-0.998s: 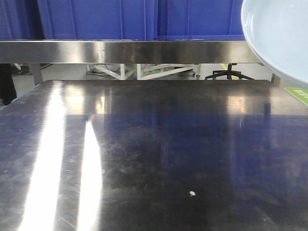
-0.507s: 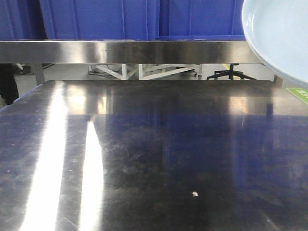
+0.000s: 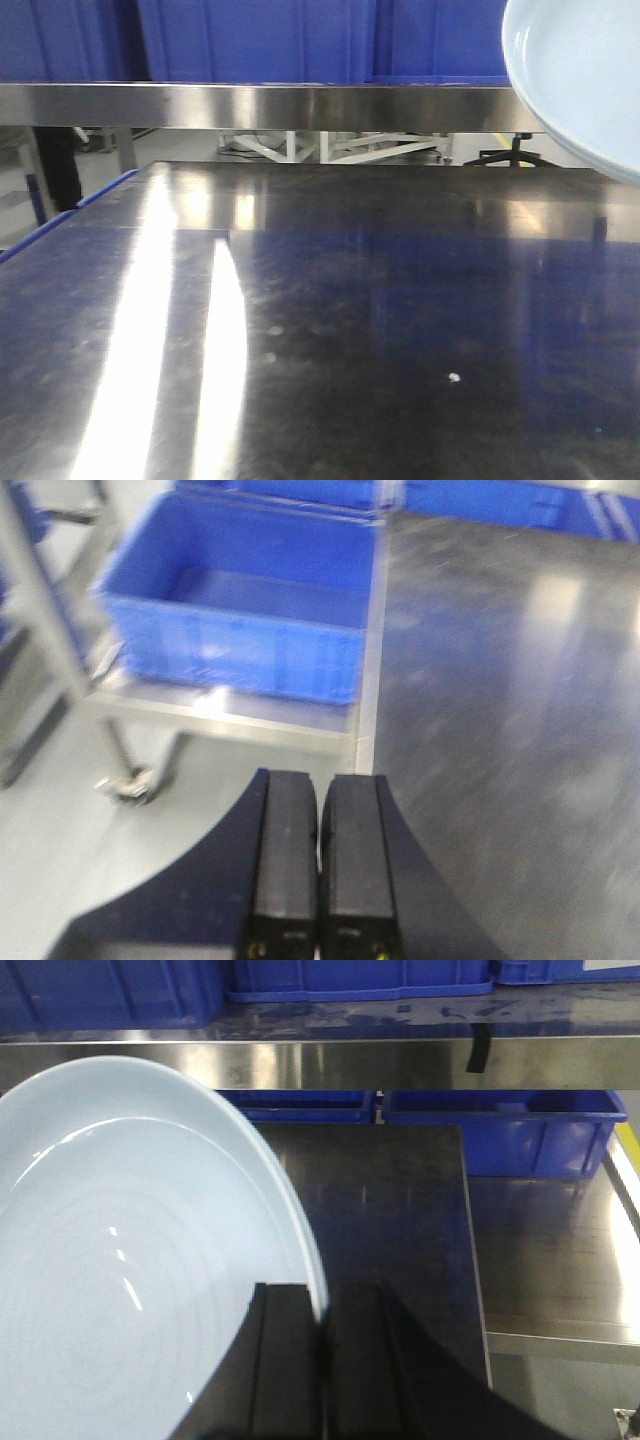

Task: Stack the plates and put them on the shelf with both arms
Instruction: 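Drive the base away from the table carrying the plates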

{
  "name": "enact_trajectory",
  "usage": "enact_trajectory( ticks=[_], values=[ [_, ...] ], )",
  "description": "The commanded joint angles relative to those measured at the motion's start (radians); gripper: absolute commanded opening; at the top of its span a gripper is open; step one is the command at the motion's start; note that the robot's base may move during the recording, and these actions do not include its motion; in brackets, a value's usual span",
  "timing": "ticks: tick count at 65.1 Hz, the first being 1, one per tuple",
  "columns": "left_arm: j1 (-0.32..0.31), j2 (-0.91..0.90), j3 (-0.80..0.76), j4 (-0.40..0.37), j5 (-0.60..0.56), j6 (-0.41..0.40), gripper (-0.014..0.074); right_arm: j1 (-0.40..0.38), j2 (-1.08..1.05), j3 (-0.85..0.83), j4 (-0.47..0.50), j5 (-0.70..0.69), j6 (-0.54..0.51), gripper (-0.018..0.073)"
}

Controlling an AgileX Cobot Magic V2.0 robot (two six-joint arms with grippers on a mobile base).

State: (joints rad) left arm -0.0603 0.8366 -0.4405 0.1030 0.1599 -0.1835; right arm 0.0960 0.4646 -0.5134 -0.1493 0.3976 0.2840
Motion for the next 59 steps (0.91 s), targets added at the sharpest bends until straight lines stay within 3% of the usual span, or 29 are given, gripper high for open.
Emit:
enact_trajectory(
  ticks=[1, 59],
  values=[
    [-0.008, -0.009, -0.028, -0.001, -0.083, -0.003, 0.0085, -0.005, 0.001, -0.032, -0.011, -0.1, -0.002, 0.0057],
    [-0.008, -0.009, -0.028, -0.001, -0.083, -0.003, 0.0085, -0.005, 0.001, -0.032, -0.011, -0.1, -0.002, 0.0057]
  ],
)
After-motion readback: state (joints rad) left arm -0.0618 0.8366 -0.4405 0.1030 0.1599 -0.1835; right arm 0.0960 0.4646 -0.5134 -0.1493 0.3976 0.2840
